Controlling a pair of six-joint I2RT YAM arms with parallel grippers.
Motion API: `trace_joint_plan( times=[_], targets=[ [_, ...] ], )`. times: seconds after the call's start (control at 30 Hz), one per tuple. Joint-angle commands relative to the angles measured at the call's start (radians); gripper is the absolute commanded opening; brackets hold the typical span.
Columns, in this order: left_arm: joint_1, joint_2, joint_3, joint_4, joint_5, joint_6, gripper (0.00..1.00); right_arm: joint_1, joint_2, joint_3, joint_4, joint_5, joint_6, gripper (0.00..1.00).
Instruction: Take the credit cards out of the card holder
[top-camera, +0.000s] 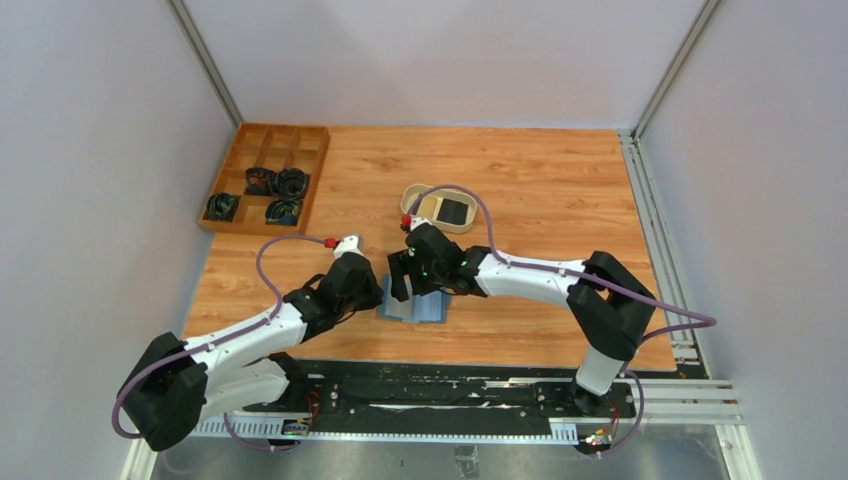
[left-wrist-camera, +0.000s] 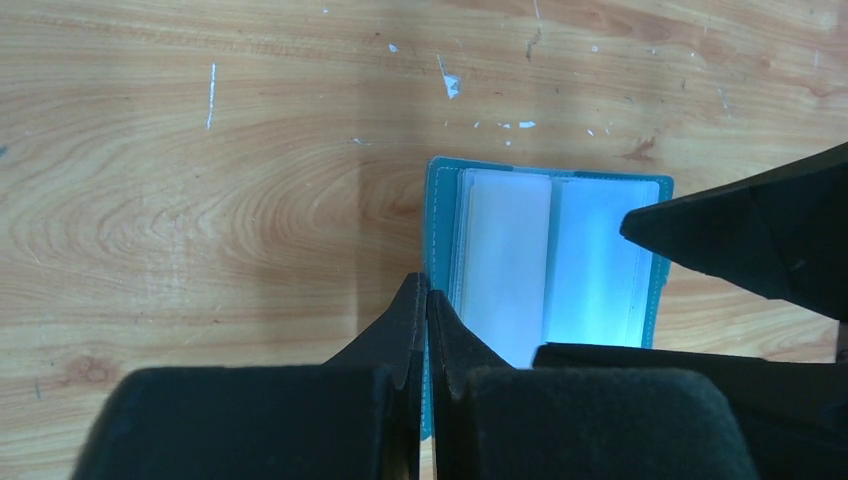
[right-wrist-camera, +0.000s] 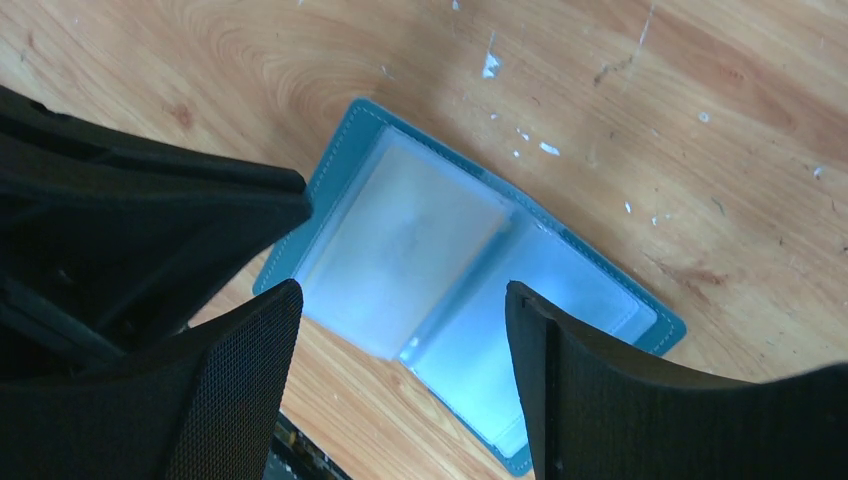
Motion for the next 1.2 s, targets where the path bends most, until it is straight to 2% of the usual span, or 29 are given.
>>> trace_joint_plan(
  times=[0.0, 0.13, 0.57, 0.93, 1.17],
  targets=[
    [-0.012, -0.025, -0.004, 0.015, -0.042, -0.011, 0.0, 0.061, 0.051, 0.073, -0.071, 0.172, 0.0, 0.78],
    [-0.012, -0.033, -0.012, 0.014, -0.047, -0.015, 0.0, 0.101, 0.104, 0.127, -0.128, 0.258, 0.0, 0.78],
    [-0.012, -0.052, -0.031, 0.016, -0.055, -0.025, 0.0, 0.121, 0.149, 0.102, -0.15, 0.331, 0.017, 0.78],
    [-0.012, -0.063, -0.037, 0.007, -0.066, -0.022, 0.0, 0.122, 0.079, 0.015, -0.219, 0.413, -0.013, 0.78],
    [-0.012, -0.059, -0.043, 0.008, -0.073, -0.023, 0.0, 0.119, -0.026, -0.019, -0.305, 0.521, -0.029, 0.78]
  ],
)
